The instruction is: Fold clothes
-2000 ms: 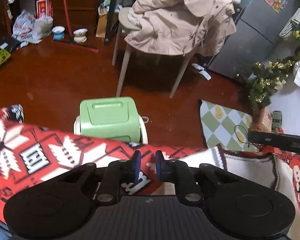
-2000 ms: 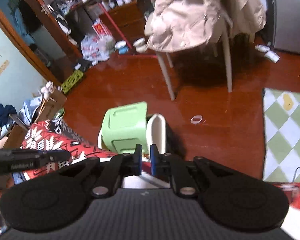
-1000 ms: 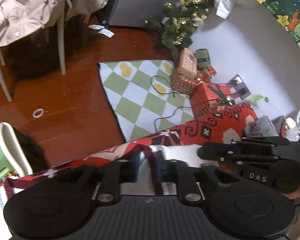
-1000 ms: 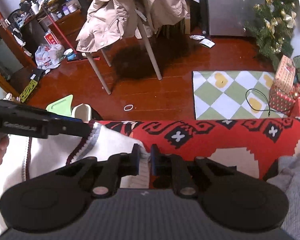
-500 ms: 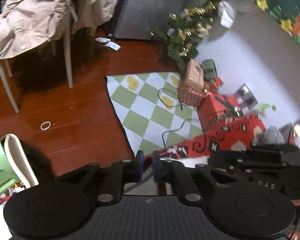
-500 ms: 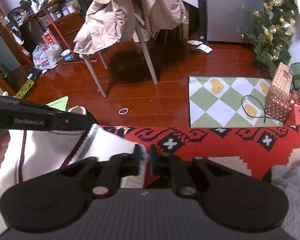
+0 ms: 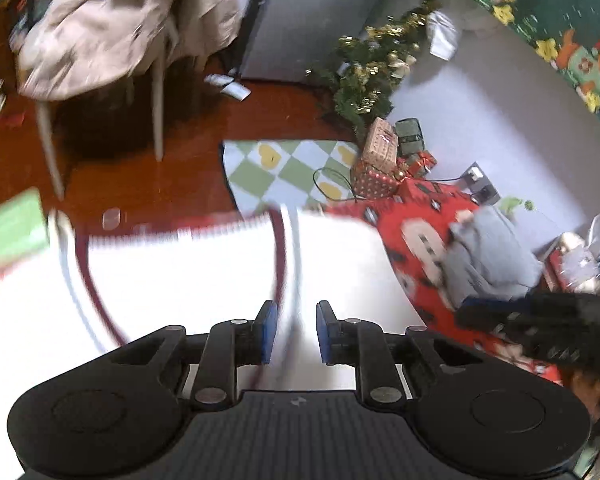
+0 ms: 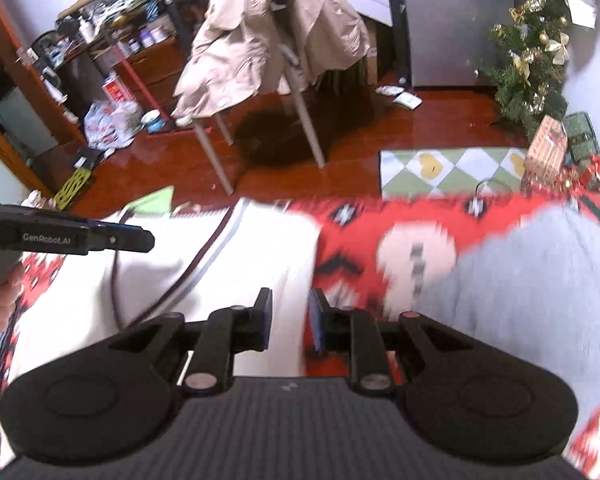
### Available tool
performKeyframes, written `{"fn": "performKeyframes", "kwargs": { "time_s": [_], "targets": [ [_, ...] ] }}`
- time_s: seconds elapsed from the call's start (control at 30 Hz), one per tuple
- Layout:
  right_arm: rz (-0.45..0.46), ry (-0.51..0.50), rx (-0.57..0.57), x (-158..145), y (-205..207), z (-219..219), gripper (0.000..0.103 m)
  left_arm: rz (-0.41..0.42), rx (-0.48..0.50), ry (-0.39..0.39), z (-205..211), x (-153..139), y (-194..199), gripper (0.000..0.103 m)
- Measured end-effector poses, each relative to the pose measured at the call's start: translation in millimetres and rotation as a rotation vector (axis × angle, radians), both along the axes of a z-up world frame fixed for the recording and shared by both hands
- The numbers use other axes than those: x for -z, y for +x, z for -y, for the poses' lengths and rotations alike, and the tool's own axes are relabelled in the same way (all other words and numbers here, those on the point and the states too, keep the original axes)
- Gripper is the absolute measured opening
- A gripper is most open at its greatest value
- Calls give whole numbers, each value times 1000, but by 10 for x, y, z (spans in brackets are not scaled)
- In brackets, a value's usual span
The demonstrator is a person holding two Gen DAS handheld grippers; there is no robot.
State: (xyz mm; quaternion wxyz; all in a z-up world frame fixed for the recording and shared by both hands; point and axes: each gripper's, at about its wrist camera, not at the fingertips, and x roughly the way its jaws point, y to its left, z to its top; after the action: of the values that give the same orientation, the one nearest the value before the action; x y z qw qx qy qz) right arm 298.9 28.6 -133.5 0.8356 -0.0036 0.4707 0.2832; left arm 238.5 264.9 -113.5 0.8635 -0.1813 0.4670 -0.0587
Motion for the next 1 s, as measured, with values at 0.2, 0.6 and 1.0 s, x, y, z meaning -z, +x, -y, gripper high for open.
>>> {"fn": "performKeyframes", "kwargs": {
  "time_s": [0.2,0.6,1.0],
  "targets": [
    [-63,-32,29,199,-810,-6,21,-55,-91,47,358,230,-740,19],
    [-20,-66,158,462,-639,179,0,-112,-242,80,-86,327,-1284,19],
    [-36,-71,165,484,-482,116,1,-89,-447,184,-1067,403,-1574,3]
  ]
}}
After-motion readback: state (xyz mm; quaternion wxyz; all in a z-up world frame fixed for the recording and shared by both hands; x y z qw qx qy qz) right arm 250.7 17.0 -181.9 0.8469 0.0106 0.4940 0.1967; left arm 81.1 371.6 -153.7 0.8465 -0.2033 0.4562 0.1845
